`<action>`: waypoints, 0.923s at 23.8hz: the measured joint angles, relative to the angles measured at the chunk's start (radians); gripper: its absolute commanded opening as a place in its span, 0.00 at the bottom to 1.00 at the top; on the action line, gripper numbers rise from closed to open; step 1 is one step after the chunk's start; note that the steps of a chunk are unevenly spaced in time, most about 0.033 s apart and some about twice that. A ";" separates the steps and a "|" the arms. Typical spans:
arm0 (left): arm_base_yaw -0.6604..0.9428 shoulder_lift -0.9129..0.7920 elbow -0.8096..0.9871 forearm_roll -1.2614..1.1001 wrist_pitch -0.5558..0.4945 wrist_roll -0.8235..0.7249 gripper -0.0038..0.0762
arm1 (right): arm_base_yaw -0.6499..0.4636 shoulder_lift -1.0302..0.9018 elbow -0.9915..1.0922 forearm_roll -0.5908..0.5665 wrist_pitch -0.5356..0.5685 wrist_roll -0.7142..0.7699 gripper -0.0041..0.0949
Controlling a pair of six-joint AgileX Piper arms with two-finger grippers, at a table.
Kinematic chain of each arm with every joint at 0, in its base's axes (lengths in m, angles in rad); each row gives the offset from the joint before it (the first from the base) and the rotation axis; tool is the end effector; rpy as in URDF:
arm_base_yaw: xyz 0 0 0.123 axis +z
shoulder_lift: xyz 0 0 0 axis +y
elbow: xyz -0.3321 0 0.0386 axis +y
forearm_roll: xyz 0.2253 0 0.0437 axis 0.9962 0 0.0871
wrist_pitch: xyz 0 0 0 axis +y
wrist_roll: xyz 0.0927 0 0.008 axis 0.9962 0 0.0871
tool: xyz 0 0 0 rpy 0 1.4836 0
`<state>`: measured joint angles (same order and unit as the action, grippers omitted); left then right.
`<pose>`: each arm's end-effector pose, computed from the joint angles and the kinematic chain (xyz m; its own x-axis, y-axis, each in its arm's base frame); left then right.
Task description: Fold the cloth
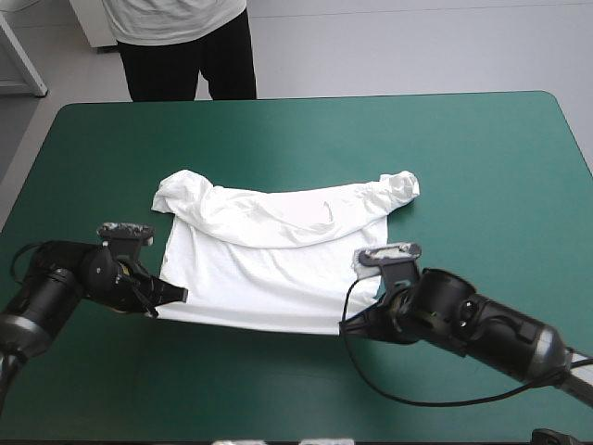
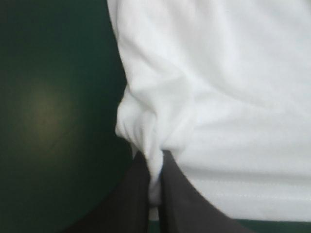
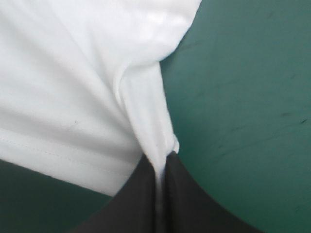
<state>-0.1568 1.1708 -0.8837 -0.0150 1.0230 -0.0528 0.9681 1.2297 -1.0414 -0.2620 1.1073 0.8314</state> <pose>0.1641 -0.0271 0.3345 -0.9366 0.0867 -0.3396 0.1039 0.9940 -0.0327 0.1243 0.1426 0.3654 -0.8912 -0.1738 -0.4191 -0.2257 0.9712 0.0771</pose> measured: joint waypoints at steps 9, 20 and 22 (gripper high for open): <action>0.001 -0.047 -0.677 -0.190 0.127 0.059 0.04 | -0.196 -0.026 -0.581 -0.097 0.141 -0.354 0.02; 0.001 0.011 -1.249 -0.348 0.076 0.107 0.04 | -0.200 0.074 -1.290 -0.141 0.142 -0.639 0.03; 0.001 0.041 -1.356 -0.385 0.046 0.107 0.04 | -0.200 0.111 -1.427 -0.142 0.142 -0.685 0.03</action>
<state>-0.1559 1.2120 -2.2394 -0.4002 1.0693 0.0544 0.7685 1.3410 -2.4689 -0.4039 1.2493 0.1459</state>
